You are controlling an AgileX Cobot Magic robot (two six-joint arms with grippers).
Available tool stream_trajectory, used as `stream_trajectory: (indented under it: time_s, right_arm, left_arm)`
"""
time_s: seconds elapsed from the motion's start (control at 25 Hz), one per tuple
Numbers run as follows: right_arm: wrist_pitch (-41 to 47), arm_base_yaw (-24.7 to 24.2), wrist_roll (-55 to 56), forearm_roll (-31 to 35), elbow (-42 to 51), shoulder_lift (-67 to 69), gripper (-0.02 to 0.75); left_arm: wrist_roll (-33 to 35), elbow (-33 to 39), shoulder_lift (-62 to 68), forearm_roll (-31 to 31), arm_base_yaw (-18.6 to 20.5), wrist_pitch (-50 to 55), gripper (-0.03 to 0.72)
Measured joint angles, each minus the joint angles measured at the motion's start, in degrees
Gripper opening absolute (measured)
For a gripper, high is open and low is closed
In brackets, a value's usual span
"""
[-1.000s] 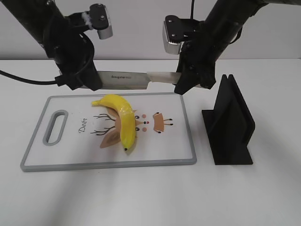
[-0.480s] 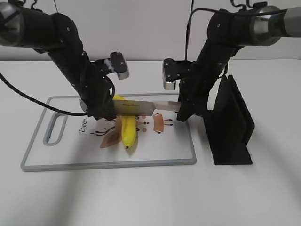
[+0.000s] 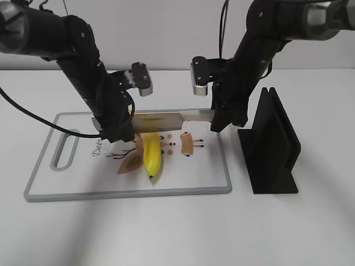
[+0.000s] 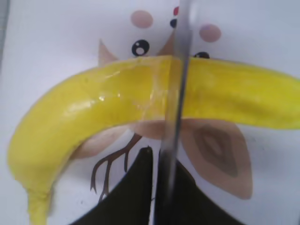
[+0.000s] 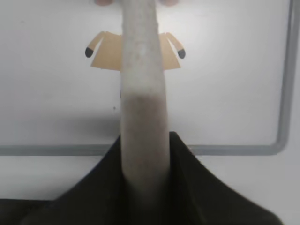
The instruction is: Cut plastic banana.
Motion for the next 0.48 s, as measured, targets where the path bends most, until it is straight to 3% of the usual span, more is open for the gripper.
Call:
stream_trajectory:
  time_s: [0.48]
  right_arm:
    - [4.6, 0.2, 0.3, 0.3, 0.0, -12.6, 0.173]
  left_arm:
    - [-0.2, 0.1, -13.5, 1.5, -0.4, 5.4, -0.007]
